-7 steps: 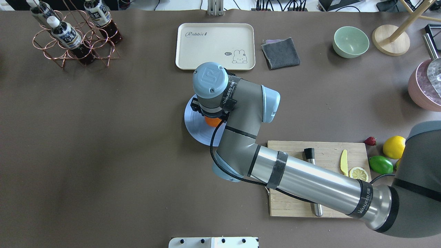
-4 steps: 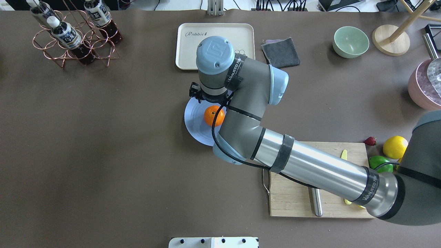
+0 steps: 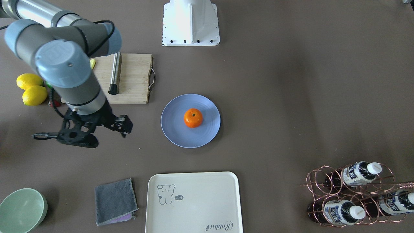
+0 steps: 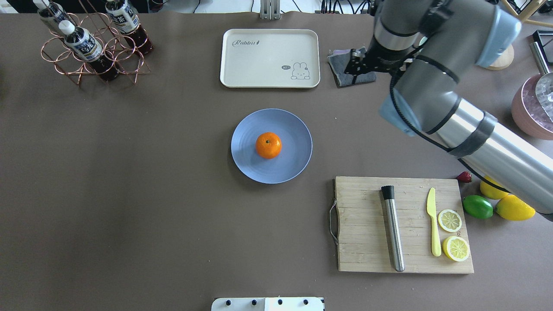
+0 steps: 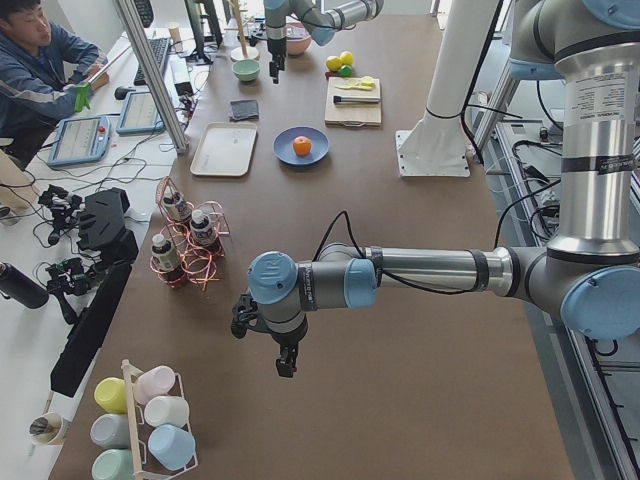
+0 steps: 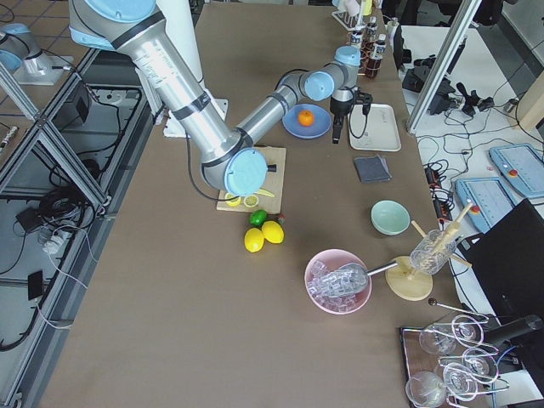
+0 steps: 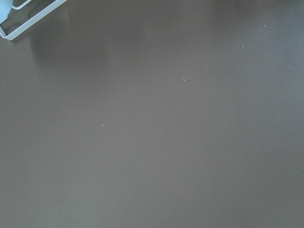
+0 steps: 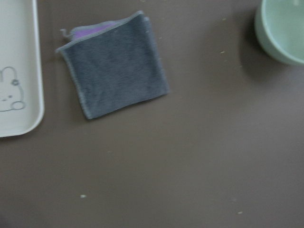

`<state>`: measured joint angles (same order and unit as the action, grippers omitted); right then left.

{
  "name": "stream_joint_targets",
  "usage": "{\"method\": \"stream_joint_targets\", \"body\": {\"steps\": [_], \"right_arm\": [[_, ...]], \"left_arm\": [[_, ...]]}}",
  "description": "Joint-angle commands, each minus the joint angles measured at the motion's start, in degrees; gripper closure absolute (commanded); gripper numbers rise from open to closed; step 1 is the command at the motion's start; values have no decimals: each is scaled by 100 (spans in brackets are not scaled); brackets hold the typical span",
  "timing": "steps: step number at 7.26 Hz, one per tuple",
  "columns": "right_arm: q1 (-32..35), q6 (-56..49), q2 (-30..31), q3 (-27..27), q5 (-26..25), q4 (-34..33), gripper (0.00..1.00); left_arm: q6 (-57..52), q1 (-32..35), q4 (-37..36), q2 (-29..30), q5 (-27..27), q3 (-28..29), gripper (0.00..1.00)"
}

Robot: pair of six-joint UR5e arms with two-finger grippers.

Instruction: Pick orange to plate

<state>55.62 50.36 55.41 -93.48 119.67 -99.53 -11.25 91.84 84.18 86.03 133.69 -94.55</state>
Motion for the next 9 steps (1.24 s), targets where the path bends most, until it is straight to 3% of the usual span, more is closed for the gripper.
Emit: {"method": "stream_joint_targets", "body": {"steps": [1, 3, 5, 7, 9], "right_arm": [[1306, -2582, 1520, -442, 580, 47, 0], [2405, -4833, 2646, -470, 750, 39, 0], [3241, -6025, 3281, -443, 803, 21, 0], [3595, -6004, 3844, -461, 795, 108, 0], [3693, -6003, 3899, -417, 794, 118, 0]], "left_arm": [[0, 0, 2, -42, 8, -11, 0], [0, -8, -7, -33, 8, -11, 0], [0, 0, 2, -42, 25, -37, 0], [-9, 9, 28, -42, 43, -46, 0], [0, 0, 19, -42, 17, -99, 0]]}}
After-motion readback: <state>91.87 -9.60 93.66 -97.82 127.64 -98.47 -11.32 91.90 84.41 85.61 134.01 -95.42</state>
